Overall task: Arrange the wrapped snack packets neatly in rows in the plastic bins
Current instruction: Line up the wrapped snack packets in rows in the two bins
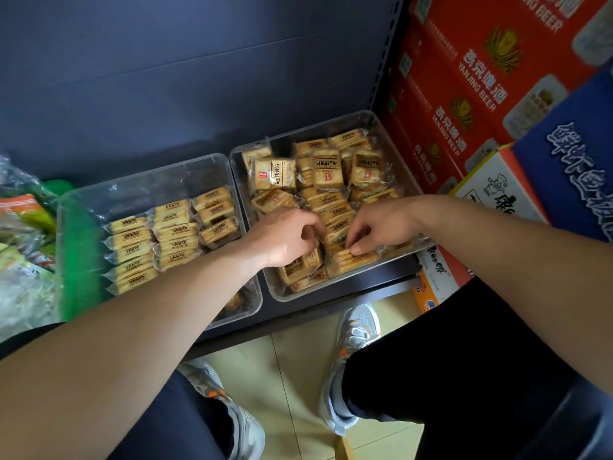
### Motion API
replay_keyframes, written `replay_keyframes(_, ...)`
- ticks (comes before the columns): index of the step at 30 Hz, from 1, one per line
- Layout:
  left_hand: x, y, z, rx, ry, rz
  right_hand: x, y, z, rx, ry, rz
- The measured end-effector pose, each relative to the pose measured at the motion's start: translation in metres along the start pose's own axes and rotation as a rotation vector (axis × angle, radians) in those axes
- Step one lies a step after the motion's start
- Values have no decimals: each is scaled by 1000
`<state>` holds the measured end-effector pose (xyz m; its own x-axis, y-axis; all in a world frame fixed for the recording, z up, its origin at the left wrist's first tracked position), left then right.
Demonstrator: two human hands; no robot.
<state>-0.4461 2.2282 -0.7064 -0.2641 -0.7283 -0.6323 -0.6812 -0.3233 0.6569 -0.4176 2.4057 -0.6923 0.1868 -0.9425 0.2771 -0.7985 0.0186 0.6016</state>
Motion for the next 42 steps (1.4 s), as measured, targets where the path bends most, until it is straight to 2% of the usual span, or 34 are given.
replay_keyframes(8, 2, -5, -1, 2, -54, 46, -3, 1, -1, -20, -17, -85)
replay_keyframes(19, 4, -3, 5, -12, -14, 11, -1, -7, 9, -94, -1, -111)
replay_keyframes(27, -2, -4, 1, -56, -42, 26, -5, -5, 8, -228, -156, -271)
replay_keyframes(30, -7, -7, -3, -89, -73, 46, 0, -5, 9, -230, -175, -281)
replay_keyframes(35, -8, -18, -4, -37, -105, 156, 0, -1, 5, -193, -173, -266)
replay_keyframes(39, -4, -19, 1, -21, -128, 173, 2, 6, 2, -328, -134, -260)
replay_keyframes(42, -2, -22, 1, -15, -123, 191, -1, 7, 3, -323, -89, -231)
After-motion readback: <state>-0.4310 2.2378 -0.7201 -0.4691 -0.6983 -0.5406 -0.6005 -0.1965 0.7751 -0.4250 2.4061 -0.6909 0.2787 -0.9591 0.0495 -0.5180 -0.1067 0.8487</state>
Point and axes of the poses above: each hand's wrist, its own z-axis towards the middle knuckle, its own y-axis out of the back of the hand, x = y × z, the point moved 4 cm from there along z, towards the middle knuckle, and after that the axes turned 11 degrees about -z, right-handed, at the moved point
